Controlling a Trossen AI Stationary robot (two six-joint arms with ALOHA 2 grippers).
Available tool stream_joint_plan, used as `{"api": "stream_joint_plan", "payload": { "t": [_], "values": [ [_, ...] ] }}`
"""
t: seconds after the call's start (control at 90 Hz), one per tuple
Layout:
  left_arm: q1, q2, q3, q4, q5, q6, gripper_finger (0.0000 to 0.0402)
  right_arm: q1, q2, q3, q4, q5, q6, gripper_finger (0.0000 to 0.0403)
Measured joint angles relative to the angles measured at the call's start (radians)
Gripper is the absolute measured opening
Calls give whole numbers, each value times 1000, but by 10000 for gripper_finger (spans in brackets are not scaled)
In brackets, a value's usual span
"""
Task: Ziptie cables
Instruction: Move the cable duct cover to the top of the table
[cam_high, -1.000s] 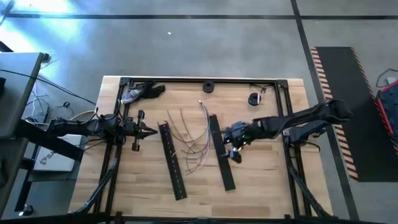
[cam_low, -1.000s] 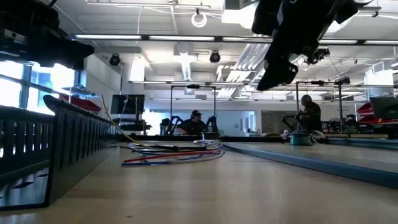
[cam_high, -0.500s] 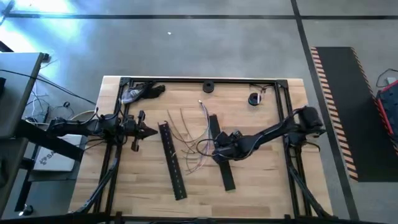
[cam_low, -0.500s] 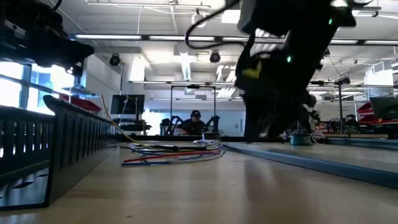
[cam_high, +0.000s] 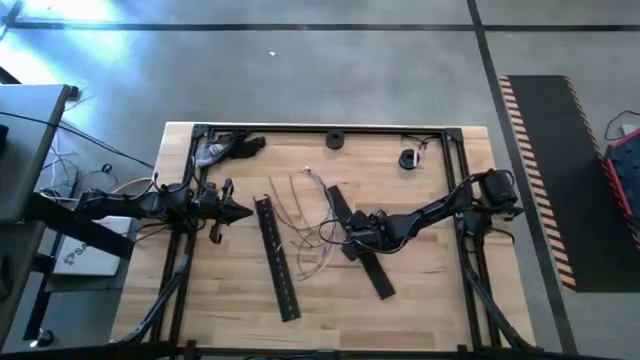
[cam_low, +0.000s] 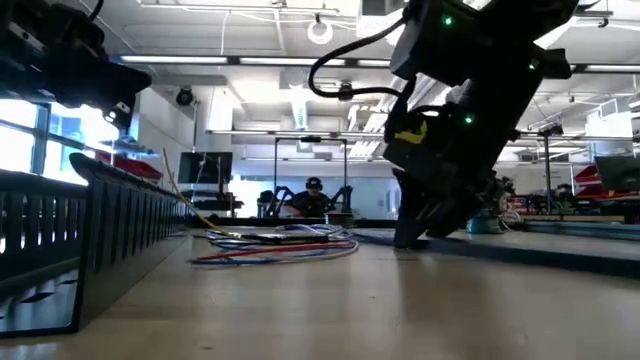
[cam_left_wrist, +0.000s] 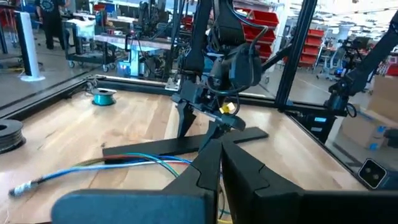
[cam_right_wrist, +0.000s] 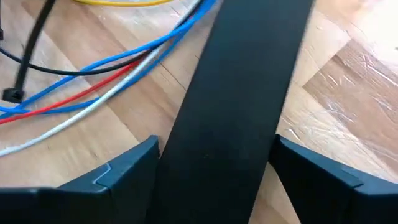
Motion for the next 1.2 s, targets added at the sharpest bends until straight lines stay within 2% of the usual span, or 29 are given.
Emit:
{"api": "stream_joint_plan", "payload": {
  "t": [0.122, 0.389, 0.422, 0.467, 0.667, 0.856, 0.944, 1.022, 1.1, 1.2],
  "values": [
    [0, 0, 0, 0, 0, 0, 0, -1, -20, -1, -12, -25, -70, 202],
    [0, 0, 0, 0, 0, 0, 0, -48, -144, -21, -144, -82, -195, 197],
    [0, 0, 0, 0, -1, 0, 0, -58, -161, -21, -159, -83, -222, 162],
    [0, 0, 0, 0, -1, 1, 0, -72, -177, -22, -159, -85, -259, 137],
    [0, 0, 0, 0, -2, 2, 0, -159, -227, -20, -142, -96, -434, 71],
    [0, 0, 1, 0, -2, 2, 0, -236, -227, -18, -74, -160, -584, 15],
    [0, 0, 1, 0, -3, 2, 0, -248, -236, -18, -56, -258, -633, 14],
    [0, 0, 1, -1, -3, 2, 0, -243, -255, -17, -55, -328, -654, 31],
    [0, 0, 1, -1, -4, 2, 0, -230, -270, -16, -78, -367, -667, 66],
    [0, 0, 1, -1, -5, 2, 0, -203, -281, -17, -124, -369, -702, 131]
  ]
}}
